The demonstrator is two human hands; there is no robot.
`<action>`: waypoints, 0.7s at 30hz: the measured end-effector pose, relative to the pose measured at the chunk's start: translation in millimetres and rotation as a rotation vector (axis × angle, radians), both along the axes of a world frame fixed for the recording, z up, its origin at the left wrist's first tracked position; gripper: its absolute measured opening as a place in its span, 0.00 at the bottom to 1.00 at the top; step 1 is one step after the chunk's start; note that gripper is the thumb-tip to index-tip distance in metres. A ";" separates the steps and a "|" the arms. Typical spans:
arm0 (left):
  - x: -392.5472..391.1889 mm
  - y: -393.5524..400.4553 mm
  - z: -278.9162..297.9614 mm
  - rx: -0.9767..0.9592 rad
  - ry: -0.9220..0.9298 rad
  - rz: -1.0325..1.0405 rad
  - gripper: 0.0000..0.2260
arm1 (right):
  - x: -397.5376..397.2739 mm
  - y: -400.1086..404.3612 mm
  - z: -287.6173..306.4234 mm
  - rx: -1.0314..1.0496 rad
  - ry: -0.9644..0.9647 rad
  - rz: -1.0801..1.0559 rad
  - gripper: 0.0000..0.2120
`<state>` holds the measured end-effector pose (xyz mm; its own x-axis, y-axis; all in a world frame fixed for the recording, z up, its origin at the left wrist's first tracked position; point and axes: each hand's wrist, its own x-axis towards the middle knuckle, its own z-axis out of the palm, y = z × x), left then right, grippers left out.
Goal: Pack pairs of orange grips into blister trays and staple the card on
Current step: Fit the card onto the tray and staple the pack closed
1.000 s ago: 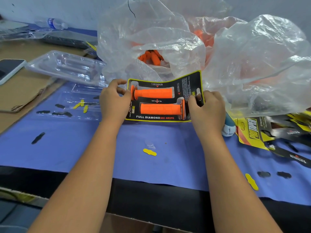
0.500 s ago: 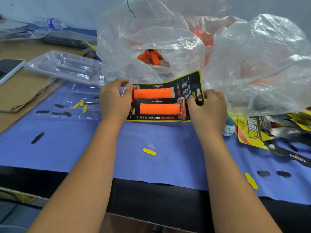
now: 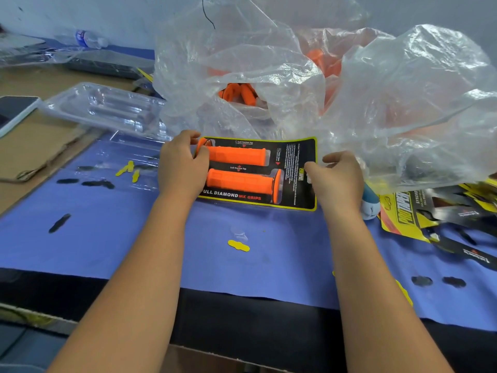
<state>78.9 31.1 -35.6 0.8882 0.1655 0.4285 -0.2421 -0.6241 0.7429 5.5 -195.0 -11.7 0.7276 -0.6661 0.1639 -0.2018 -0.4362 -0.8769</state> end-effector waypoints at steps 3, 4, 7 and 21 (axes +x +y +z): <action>0.3 0.1 -0.9 0.029 -0.009 -0.006 0.14 | -2.4 2.6 -3.1 -0.224 0.093 -0.023 0.14; 0.4 0.0 -1.2 0.027 -0.009 -0.007 0.14 | -2.2 3.0 -4.2 -0.266 0.106 -0.014 0.15; 0.5 -0.9 -2.2 0.003 -0.020 -0.010 0.14 | -0.8 4.9 -4.5 -0.105 0.105 0.068 0.19; -1.1 -11.1 1.8 -0.188 0.082 0.025 0.24 | -12.9 32.6 13.6 0.904 -0.407 0.988 0.35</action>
<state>77.8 20.0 -33.7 0.9136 0.2582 0.3141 -0.1621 -0.4772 0.8637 -7.5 -162.4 1.9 0.9578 0.1004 0.2695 0.1872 0.4936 -0.8493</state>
